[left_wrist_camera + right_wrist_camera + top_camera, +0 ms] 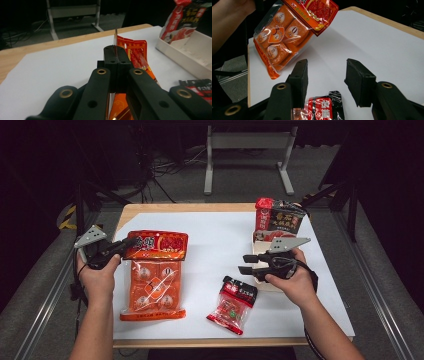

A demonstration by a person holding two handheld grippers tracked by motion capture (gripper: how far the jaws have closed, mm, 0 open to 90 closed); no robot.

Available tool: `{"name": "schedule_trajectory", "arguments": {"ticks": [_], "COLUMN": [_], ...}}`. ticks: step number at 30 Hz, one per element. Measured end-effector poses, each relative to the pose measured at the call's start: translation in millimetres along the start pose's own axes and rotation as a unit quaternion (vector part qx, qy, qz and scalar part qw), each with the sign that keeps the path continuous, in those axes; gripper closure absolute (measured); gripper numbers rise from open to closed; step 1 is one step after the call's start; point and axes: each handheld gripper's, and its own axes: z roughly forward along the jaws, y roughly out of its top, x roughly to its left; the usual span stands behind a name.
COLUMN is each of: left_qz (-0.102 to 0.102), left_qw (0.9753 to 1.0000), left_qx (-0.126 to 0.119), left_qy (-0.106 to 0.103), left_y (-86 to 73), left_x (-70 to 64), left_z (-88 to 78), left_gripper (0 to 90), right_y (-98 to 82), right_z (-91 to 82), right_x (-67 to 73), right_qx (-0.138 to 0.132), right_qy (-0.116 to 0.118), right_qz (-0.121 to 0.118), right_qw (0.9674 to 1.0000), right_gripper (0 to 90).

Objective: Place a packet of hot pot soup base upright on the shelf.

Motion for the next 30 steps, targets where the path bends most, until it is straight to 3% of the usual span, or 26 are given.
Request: {"name": "schedule_trajectory", "arguments": {"ticks": [8,14,18,30], "left_qz": [0.026,0.049,0.067,0.103], "left_qw": [0.9988,0.9969,0.9946,0.9883], "left_qx": [-0.031,-0.040,-0.047,-0.059], "left_qy": [-0.029,-0.048,-0.065,-0.096], "left_y": [14.1,23.2,30.2,39.5], "left_x": [-23.1,-39.0,-53.2,-78.0], "left_z": [-8.2,-9.9,-15.3,-22.9], "left_gripper": [90.0,90.0,90.0,90.0], "right_y": [9.0,13.4,12.8,16.3], "right_z": [1.2,3.1,4.4,11.3], "right_x": [3.1,5.3,6.3,10.8], "right_qx": [-0.009,-0.015,-0.019,-0.035], "right_qy": [0.003,0.004,0.007,0.017], "right_qz": [-0.007,-0.014,-0.012,-0.013], "right_qw": [0.9999,0.9998,0.9997,0.9992], "right_gripper": [52.9,51.5,51.5,48.4]}}
